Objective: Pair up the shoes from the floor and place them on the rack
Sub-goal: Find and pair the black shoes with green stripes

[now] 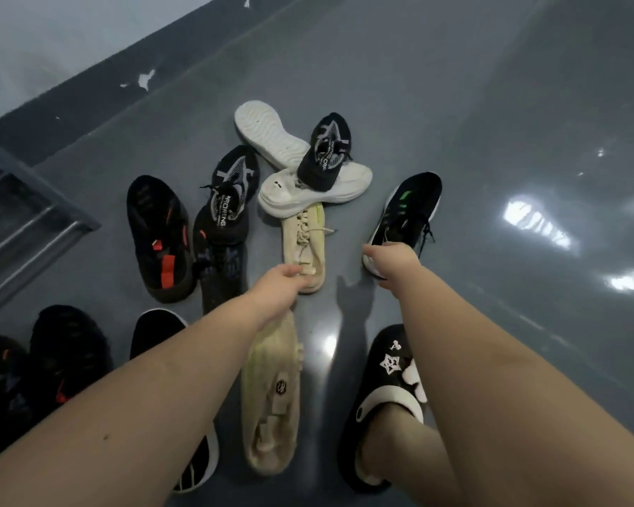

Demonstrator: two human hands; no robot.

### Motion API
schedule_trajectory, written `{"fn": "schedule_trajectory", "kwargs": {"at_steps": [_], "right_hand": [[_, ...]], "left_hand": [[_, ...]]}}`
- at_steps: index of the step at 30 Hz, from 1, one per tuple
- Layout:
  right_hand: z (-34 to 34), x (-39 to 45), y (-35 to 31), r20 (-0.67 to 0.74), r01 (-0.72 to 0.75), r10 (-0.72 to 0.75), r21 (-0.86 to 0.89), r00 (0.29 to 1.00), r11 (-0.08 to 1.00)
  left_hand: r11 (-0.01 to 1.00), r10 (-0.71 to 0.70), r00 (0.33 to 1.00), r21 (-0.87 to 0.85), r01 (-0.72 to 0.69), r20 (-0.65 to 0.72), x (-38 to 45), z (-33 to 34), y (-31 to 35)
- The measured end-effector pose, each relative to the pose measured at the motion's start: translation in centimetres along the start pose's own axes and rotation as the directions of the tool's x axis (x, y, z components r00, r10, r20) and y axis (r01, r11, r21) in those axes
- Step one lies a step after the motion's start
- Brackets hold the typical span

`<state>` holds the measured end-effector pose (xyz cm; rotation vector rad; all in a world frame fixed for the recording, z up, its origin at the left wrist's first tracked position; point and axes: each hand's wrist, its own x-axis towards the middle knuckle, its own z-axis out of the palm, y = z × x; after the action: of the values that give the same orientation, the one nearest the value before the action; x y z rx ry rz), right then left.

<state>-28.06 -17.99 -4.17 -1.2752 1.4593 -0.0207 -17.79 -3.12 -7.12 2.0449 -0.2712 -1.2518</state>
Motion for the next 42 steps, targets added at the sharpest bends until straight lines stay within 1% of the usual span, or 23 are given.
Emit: {"fn": "schedule_trajectory", "kwargs": {"at_steps": [2,4,6,10,13,15,18,20,22,25,28,31,34,36,37,39,42], "right_hand": [[-1.0,2.2,0.7,-0.048,-0.022,0.021,-0.012,0.999,1.0],[-1.8,4.1,1.7,-0.065,-0.056,0.057,0.014,0.996,0.998],[-2.2,5.7,2.7,-0.072,-0.094,0.098,0.052,0.993,0.994],[-2.5,8.2,4.0,-0.083,-0.126,0.138,0.137,0.987,0.983],[-2.7,9.3,4.9,-0.106,-0.165,0.188,0.194,0.976,0.967],[-2.7,9.6,5.3,-0.085,-0.197,0.224,0.247,0.971,0.949],[-2.6,10.4,5.8,-0.06,-0.204,0.231,0.298,0.971,0.933],[-2.4,10.6,5.8,-0.014,-0.229,0.254,0.383,0.967,0.895],[-2.2,10.5,5.5,0.027,-0.238,0.257,0.48,0.966,0.844],[-1.7,9.7,4.3,0.022,-0.222,0.251,0.543,0.968,0.81],[-1.3,8.4,3.4,0.046,-0.235,0.246,0.506,0.968,0.83],[-0.2,6.1,3.0,0.087,-0.245,0.233,0.493,0.969,0.834],[1.1,2.6,2.8,0.147,-0.279,0.237,0.531,0.96,0.8],[1.8,-0.2,2.6,0.202,-0.298,0.223,0.528,0.954,0.795],[2.1,-1.8,2.5,0.238,-0.307,0.21,0.515,0.948,0.8],[2.6,-5.2,2.5,0.304,-0.286,0.151,0.471,0.941,0.835],[4.0,-9.5,3.4,0.426,-0.272,0.09,0.389,0.9,0.88]], "left_hand": [[1.0,0.002,0.998,0.005,-0.002,0.057,1.7,1.6,0.5],[1.0,-0.014,0.994,0.013,0.013,0.106,3.2,3.0,0.8],[1.0,-0.03,0.992,0.008,0.029,0.123,4.6,4.4,1.1],[0.999,-0.042,0.988,0.015,0.04,0.148,6.9,7.5,1.4],[0.999,-0.047,0.987,-0.015,0.05,0.153,8.5,9.4,1.6],[0.997,-0.055,0.986,-0.05,0.063,0.157,9.5,10.4,2.1],[0.983,-0.067,0.981,-0.156,0.096,0.183,10.8,11.6,3.1],[0.97,-0.076,0.976,-0.212,0.119,0.203,11.0,12.1,3.9],[0.969,-0.069,0.977,-0.218,0.113,0.203,10.9,12.2,4.5],[0.973,-0.041,0.988,-0.219,0.074,0.152,10.3,11.3,5.1],[0.969,-0.019,0.998,-0.244,0.032,0.059,9.3,9.6,5.7],[0.964,-0.003,1.0,-0.267,0.0,-0.01,7.8,7.3,5.5],[0.938,-0.013,0.997,-0.347,-0.013,-0.072,5.1,4.3,5.1],[0.93,-0.019,0.994,-0.366,-0.021,-0.108,2.9,2.0,4.5],[0.922,-0.019,0.994,-0.387,-0.025,-0.111,1.7,1.0,4.0],[0.881,-0.032,0.998,-0.473,0.0,-0.06,-1.2,-1.0,2.8],[0.818,-0.06,0.998,-0.572,0.063,0.024,-5.9,-4.1,-0.6]]}}
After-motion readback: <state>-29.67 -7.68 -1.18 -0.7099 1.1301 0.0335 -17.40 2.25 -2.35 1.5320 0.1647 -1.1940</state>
